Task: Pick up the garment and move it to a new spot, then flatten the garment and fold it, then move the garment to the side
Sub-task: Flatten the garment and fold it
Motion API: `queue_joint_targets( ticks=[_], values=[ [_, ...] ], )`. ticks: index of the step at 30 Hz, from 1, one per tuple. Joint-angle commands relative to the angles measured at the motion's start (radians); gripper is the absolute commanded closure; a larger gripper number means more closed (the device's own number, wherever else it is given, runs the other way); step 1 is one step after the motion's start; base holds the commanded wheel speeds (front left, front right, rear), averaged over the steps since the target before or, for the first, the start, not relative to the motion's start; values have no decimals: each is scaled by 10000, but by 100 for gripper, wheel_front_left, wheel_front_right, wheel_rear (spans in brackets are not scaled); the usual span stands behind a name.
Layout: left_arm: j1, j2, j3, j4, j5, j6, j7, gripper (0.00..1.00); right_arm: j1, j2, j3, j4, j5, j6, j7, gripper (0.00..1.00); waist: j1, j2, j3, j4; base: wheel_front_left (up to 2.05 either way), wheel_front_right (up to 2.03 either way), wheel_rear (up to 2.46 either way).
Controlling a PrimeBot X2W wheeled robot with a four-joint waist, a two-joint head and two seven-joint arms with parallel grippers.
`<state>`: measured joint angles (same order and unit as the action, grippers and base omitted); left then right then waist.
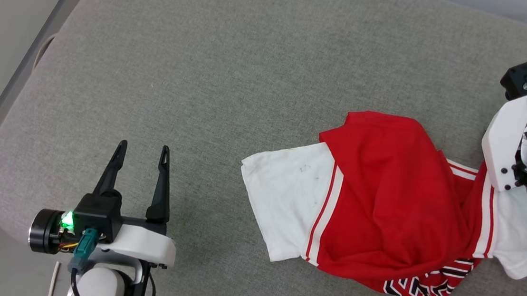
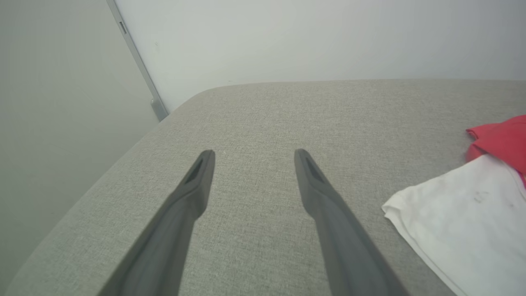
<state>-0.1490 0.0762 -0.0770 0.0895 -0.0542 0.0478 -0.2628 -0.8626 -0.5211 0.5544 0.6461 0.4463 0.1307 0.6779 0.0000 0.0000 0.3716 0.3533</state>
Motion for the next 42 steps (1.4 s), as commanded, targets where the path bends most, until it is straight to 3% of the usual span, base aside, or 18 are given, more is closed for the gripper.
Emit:
queue_joint_targets(
  ticks=[1, 7, 11, 15, 18, 22, 29, 34, 42],
  values=[
    [128, -27, 97, 23, 92, -4, -27, 0, 51, -70, 117, 237, 162, -2, -309, 0, 0, 0, -211, -108, 0, 0, 0],
    [351, 38, 228, -47, 217, -22, -27, 0, 220, -430, 127, -440, 824, -5, -1283, 0, 0, 0, -724, -270, 0, 0, 0],
    [551, 79, 305, -134, 270, -11, -27, 0, 341, -826, -18, -1503, 1262, -5, -1825, 0, 0, 0, -1069, -381, 0, 0, 0],
    [723, 102, 323, -191, 342, -5, -27, 0, 366, -764, -205, -2653, 1678, -4, -1839, 0, 0, 0, -1274, -436, 0, 0, 0],
    [819, 78, 269, -211, 336, -33, -26, 0, 311, -591, -59, -3443, 1969, -4, -1254, 0, 0, 0, -1338, -395, 0, 0, 0],
    [789, 23, 139, -231, 324, -101, -27, 0, 107, -596, 560, -4116, 2412, -4, 314, 0, 0, 0, -1287, -231, 0, 0, 0],
    [619, -71, -23, -241, 246, -136, -27, 0, -555, -703, 1669, -4143, 2797, -4, 2858, 0, 0, 0, -899, 171, 0, 0, 0],
    [429, -133, -149, -218, 119, -163, -26, 0, -1068, -748, 2518, -3745, 2517, -4, 3408, 0, 0, 0, -419, 478, 0, 0, 0],
    [35, -225, -337, -64, -119, -133, -27, 0, -1414, -715, 3829, -2349, 2216, -4, 3280, 0, 0, 0, 287, 815, 0, 0, 0]
  ],
)
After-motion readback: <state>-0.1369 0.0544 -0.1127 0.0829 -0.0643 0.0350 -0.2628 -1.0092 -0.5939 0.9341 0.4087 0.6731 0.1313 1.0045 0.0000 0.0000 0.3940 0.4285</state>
